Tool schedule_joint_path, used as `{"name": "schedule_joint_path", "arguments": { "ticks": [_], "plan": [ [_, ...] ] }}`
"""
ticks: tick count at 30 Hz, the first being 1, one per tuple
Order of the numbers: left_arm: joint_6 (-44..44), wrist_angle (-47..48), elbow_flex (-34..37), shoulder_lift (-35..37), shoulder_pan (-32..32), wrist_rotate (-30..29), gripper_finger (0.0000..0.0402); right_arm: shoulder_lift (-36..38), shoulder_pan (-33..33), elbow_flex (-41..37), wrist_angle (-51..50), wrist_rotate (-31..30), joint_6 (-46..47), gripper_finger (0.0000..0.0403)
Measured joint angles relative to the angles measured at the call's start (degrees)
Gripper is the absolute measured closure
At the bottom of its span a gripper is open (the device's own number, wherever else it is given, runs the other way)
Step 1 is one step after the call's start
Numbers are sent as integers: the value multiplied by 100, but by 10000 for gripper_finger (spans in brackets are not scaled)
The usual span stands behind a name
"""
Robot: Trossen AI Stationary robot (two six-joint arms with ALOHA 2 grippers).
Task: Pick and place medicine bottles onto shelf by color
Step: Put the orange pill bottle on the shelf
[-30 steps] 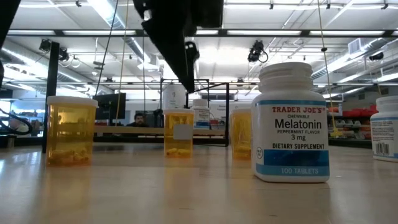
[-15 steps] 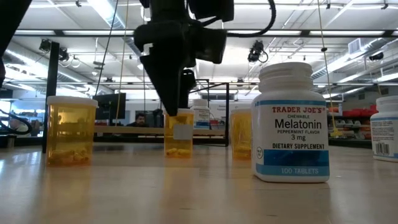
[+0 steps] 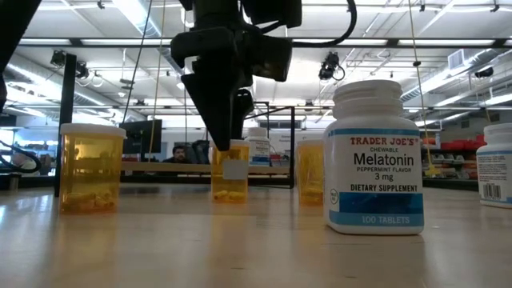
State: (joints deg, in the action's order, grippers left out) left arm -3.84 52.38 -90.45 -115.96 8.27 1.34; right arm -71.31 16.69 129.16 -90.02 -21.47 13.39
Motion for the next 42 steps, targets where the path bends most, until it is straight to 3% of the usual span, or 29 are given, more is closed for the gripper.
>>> {"name": "schedule_joint_path", "arguments": {
  "ticks": [14,30,42],
  "plan": [
    [-76,-33,0,2,11,2,183,0,0,0,0,-10,-90,158],
    [-599,109,0,157,-264,0,186,-2,0,0,0,-12,-144,158],
    [-280,765,-5,1077,-1106,-178,178,-2,2,-2,2,-14,-144,158]
  ]
}}
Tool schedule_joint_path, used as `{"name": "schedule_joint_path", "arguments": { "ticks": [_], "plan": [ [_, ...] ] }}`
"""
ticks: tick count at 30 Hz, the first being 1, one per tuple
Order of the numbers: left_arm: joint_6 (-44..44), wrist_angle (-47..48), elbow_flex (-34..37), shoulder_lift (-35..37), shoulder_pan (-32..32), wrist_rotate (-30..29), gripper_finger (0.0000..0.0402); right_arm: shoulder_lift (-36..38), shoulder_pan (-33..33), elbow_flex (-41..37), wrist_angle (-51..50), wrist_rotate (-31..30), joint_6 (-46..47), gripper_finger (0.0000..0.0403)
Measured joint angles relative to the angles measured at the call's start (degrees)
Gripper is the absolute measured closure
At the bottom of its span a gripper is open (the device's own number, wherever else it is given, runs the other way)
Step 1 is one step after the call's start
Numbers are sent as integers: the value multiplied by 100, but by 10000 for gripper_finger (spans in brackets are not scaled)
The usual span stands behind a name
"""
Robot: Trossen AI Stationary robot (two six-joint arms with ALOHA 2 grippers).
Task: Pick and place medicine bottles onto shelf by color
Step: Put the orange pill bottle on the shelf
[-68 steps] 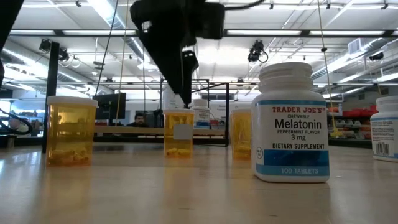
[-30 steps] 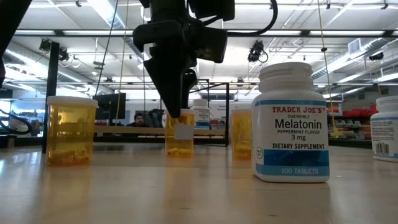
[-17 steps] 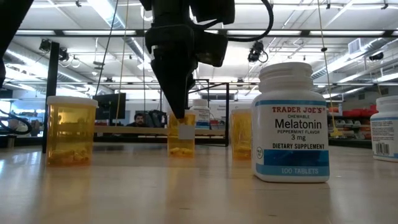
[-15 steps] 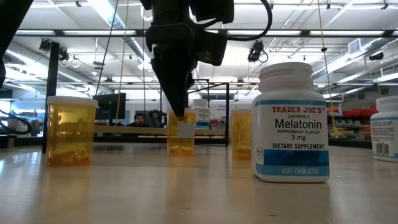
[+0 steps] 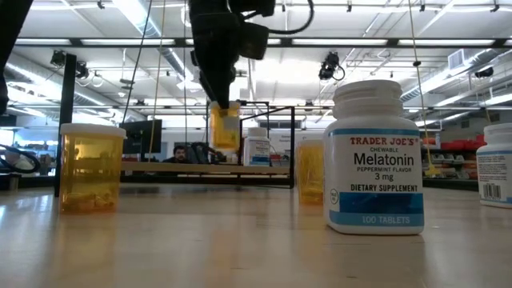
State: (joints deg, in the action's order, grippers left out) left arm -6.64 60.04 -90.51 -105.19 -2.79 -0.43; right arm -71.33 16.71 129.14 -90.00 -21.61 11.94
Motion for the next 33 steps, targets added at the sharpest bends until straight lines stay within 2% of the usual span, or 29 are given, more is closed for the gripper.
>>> {"name": "schedule_joint_path", "arguments": {
  "ticks": [8,17,21,27,33],
  "plan": [
    [450,117,-1,488,-1059,-361,175,0,0,0,1,-109,-1,158],
    [1337,-23,1,468,-2248,-343,174,0,2,0,0,-238,-5,158],
    [1362,-428,5,429,-2653,-345,180,-25,2,0,1,-258,-3,158],
    [1361,-746,2,349,-2823,-344,172,-97,2,0,1,-324,0,158],
    [926,-761,5,167,-2843,-339,179,-226,2,0,0,-345,-22,158]
  ]
}}
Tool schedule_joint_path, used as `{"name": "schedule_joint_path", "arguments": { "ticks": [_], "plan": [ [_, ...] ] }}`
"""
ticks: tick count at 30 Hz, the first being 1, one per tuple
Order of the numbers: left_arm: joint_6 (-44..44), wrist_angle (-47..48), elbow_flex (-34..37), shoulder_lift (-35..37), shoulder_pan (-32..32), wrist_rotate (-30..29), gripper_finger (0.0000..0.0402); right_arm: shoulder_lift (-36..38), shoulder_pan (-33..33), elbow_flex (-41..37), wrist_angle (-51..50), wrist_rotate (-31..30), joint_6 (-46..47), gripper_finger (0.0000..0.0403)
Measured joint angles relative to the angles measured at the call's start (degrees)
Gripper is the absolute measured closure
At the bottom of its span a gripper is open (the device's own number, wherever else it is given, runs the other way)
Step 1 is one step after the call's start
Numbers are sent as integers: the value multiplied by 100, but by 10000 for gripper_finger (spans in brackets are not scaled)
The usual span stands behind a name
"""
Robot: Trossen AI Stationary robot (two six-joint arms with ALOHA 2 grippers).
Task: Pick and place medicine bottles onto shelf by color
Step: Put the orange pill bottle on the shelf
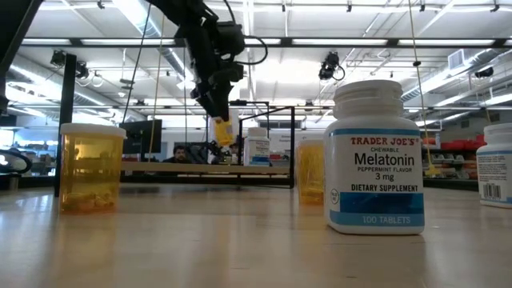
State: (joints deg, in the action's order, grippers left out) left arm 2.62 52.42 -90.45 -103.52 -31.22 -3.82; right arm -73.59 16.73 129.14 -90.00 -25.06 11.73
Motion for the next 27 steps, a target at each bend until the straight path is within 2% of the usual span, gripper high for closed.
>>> {"name": "schedule_joint_path", "arguments": {
  "ticks": [7,16,27],
  "plan": [
    [-364,-21,-93,-274,-9,-32,176,-128,0,0,-2,-41,-192,158],
    [-361,81,-670,-900,-57,-67,180,-174,0,0,-1,-42,-256,158],
    [-347,143,-719,-1167,-87,-59,172,-173,0,0,-1,-42,-295,158]
  ]
}}
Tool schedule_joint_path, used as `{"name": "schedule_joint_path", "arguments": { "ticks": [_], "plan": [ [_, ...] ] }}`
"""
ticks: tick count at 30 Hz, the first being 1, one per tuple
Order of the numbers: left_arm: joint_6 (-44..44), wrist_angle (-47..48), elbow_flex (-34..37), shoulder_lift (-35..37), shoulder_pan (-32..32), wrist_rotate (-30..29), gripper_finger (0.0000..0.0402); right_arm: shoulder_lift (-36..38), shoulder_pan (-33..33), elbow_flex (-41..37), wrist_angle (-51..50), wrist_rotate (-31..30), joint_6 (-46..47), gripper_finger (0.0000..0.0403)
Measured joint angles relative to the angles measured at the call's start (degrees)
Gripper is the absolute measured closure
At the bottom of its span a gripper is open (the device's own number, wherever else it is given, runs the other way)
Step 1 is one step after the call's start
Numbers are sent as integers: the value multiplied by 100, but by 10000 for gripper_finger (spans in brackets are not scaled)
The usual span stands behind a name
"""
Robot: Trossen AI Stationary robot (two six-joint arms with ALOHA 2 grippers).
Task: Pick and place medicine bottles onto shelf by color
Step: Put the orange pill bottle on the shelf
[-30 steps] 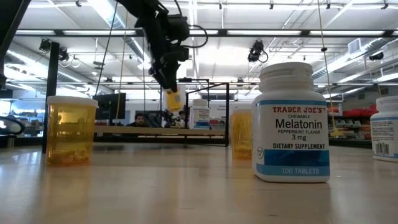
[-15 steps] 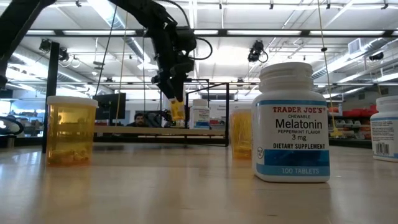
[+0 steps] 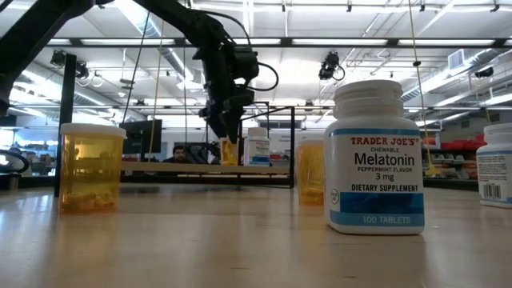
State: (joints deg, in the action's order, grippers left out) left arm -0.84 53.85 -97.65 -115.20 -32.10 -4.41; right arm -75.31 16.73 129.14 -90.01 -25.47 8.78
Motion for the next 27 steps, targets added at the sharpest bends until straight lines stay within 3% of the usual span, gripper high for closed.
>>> {"name": "schedule_joint_path", "arguments": {
  "ticks": [19,27],
  "plan": [
    [-33,-130,4,-6,-11,-8,135,0,0,0,-1,0,21,158],
    [-46,-45,11,277,-39,-98,100,0,0,0,-1,0,41,158]
  ]
}}
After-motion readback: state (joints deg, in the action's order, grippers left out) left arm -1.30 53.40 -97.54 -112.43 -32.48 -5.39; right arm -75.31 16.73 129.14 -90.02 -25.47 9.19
